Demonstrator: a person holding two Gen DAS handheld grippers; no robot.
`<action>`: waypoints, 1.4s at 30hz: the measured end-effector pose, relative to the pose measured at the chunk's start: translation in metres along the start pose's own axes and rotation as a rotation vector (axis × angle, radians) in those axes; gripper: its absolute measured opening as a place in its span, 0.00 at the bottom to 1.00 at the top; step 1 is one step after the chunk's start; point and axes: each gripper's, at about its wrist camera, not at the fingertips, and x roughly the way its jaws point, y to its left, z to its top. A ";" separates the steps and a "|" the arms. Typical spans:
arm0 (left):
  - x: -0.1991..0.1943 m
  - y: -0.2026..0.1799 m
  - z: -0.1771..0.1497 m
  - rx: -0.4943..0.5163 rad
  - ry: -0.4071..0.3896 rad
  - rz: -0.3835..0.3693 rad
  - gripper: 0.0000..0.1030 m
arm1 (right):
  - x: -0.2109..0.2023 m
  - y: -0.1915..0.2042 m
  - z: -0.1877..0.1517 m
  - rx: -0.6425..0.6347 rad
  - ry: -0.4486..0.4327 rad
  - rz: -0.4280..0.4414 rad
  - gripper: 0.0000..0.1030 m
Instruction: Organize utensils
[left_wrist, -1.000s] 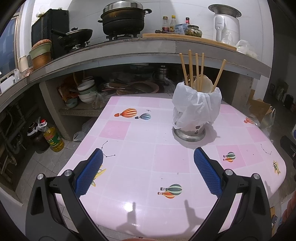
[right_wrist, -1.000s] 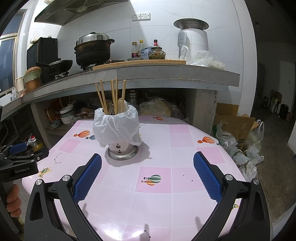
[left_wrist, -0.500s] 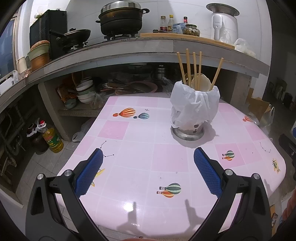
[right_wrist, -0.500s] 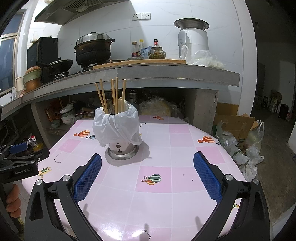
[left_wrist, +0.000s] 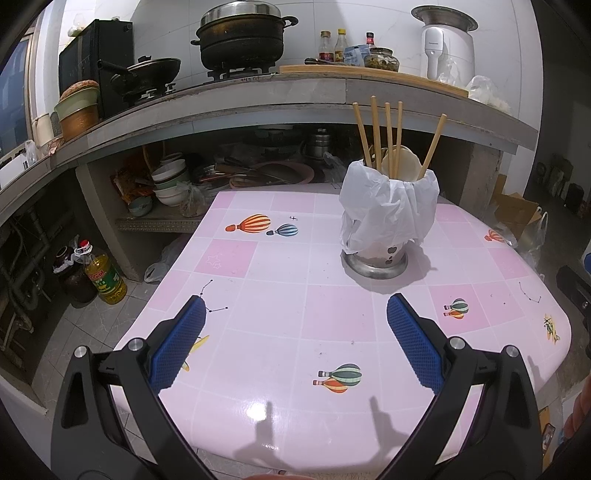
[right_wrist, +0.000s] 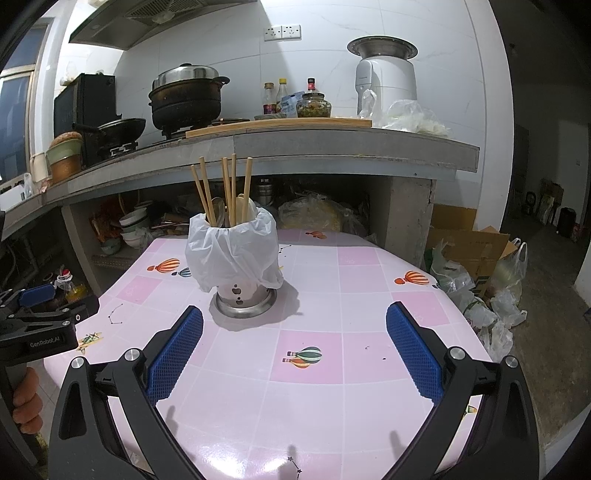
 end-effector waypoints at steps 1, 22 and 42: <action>0.000 0.000 0.000 0.000 0.000 0.000 0.92 | 0.000 0.000 0.000 0.000 0.000 0.000 0.94; 0.000 0.000 -0.001 -0.002 0.000 -0.001 0.92 | 0.000 0.000 0.000 -0.003 -0.001 0.002 0.94; 0.000 0.001 -0.002 0.001 -0.002 -0.001 0.92 | 0.000 0.000 0.000 0.000 -0.003 0.003 0.94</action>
